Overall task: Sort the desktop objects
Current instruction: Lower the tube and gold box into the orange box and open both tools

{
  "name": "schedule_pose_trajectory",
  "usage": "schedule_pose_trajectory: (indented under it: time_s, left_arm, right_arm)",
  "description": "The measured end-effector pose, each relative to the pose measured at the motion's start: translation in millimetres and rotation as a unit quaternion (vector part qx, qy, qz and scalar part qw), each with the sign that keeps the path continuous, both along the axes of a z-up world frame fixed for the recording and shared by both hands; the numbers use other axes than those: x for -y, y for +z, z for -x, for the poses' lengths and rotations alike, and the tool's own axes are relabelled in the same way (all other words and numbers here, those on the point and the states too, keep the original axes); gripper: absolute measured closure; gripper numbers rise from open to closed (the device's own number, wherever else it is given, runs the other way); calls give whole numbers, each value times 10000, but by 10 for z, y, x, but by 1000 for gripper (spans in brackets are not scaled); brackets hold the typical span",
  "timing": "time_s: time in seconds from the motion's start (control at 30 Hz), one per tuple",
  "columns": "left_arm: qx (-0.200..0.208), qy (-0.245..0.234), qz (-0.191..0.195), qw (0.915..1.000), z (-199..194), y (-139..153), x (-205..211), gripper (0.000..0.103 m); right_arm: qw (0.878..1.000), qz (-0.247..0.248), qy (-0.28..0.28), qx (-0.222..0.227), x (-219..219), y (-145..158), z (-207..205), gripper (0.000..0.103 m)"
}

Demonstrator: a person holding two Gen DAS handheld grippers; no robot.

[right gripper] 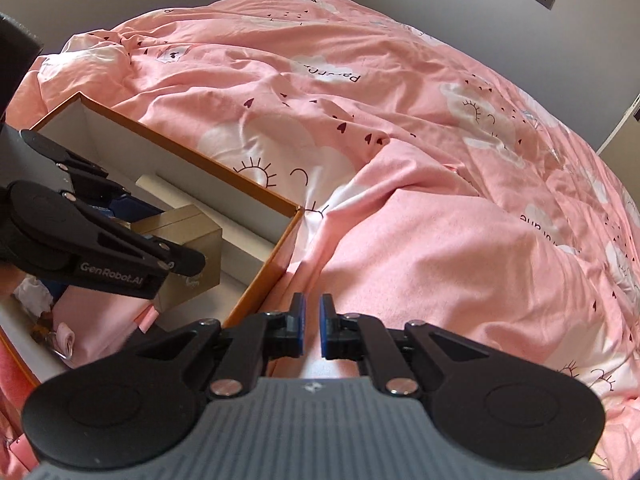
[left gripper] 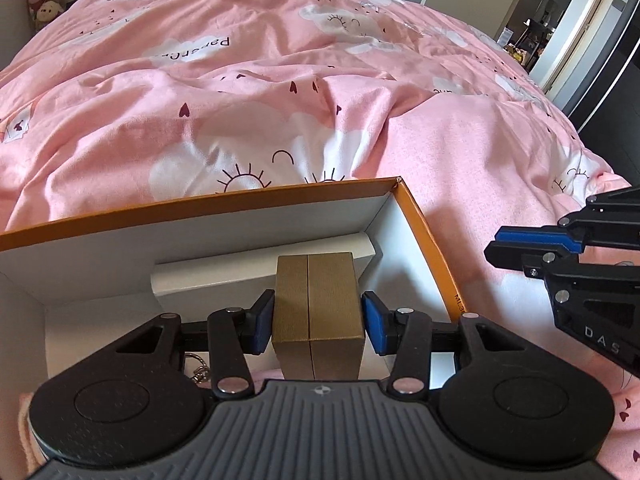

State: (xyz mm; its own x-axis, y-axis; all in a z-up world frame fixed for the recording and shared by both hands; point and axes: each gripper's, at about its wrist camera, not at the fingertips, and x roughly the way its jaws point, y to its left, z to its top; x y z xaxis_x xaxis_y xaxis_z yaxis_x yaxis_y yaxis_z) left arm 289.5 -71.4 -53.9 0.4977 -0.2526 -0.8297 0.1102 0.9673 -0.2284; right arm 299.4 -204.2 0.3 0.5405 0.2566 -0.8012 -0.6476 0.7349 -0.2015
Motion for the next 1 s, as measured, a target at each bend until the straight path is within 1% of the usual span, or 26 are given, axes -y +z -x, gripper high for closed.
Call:
schedule_pose_trajectory:
  time_s: [0.07,0.1,0.23,0.3,0.37,0.5,0.57,0.63,0.73,0.87,1.0]
  left_arm:
    - [-75,23,228,9997,-1,-21,22,51]
    - [-56,11,271,9996,9,-25,45,51]
    - [7,145,133,9998,11,-99,141,51]
    - [-57,269,165,9995,-23,-173,149,51]
    - [-173,396,276,9987,-43,-256,140,51]
    - [-194,388,295,9986,-16,-283,169,51]
    - [-363,359,498,9975,-33,-286,148,51]
    - [-543,333,611,9961,-48,-300,136,51]
    - [-606,296,664,9955,-26,-288,127,51]
    - [-736,321,923,9925,-2,-250,63,51]
    - [-974,477,1288,9857,-1,-288,-11,53]
  right_arm:
    - [10000,-37,-20,-17,30,-37,-7,97]
    - [10000,-57,-35,-28,45,-49,-11,97]
    - [9999,-106,-47,-59,92,-86,-13,97]
    - [9999,-122,-36,-55,107,-97,1,97]
    - [9999,-133,-23,-43,121,-101,21,97]
    - [9999,-108,-17,-23,151,-95,41,96]
    - [9999,-97,-43,-43,160,-103,41,96]
    - [9999,-81,-67,-63,165,-118,43,95]
    - [9999,-70,-67,-67,169,-130,65,93]
    - [9999,-64,-80,-82,184,-142,97,92]
    - [9999,-75,-83,-86,186,-138,130,91]
